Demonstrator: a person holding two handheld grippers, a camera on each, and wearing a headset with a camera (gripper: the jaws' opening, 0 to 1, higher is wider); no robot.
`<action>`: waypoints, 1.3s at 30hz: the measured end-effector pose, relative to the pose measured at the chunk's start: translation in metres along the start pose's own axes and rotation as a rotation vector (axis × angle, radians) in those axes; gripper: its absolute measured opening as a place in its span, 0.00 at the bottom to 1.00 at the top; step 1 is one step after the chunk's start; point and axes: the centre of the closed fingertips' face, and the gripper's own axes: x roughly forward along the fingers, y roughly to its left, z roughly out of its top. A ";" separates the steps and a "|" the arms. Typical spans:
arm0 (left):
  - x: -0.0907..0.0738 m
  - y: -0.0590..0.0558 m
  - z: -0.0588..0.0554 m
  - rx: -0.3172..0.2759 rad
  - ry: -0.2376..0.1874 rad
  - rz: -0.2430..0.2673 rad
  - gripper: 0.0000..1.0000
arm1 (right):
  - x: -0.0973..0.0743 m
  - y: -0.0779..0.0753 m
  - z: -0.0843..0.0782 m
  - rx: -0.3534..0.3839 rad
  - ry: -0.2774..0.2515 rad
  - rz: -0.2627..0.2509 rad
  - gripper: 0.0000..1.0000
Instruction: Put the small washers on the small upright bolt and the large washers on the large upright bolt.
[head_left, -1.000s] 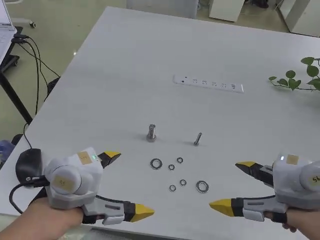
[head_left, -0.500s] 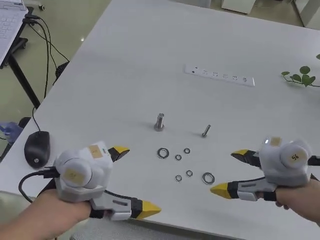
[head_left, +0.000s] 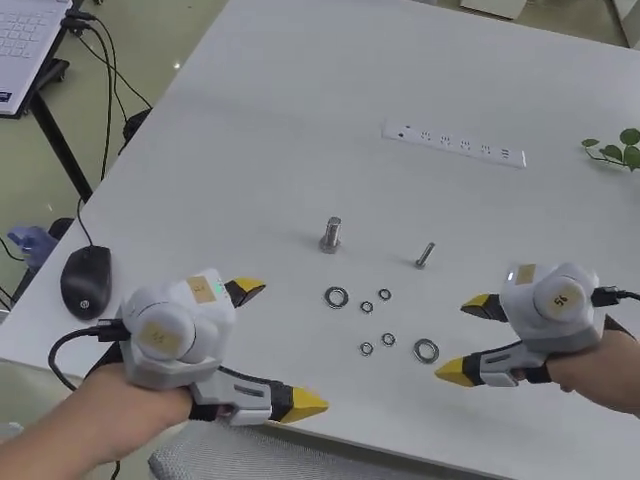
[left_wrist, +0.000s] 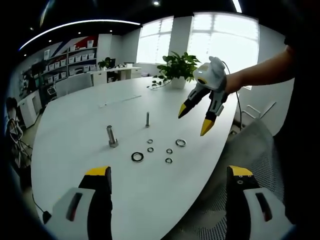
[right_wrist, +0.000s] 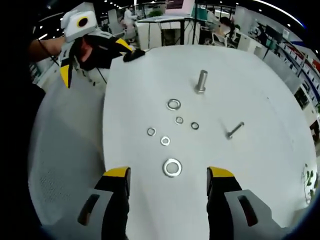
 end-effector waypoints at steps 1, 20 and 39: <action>0.000 0.000 0.000 0.003 0.003 -0.002 0.95 | 0.002 0.000 -0.001 -0.001 0.005 0.004 0.63; 0.001 0.004 -0.002 -0.004 0.016 0.014 0.95 | 0.037 -0.003 -0.014 -0.108 0.111 0.074 0.52; -0.003 0.001 -0.013 0.001 0.050 -0.009 0.89 | 0.054 -0.001 -0.020 -0.159 0.162 0.099 0.46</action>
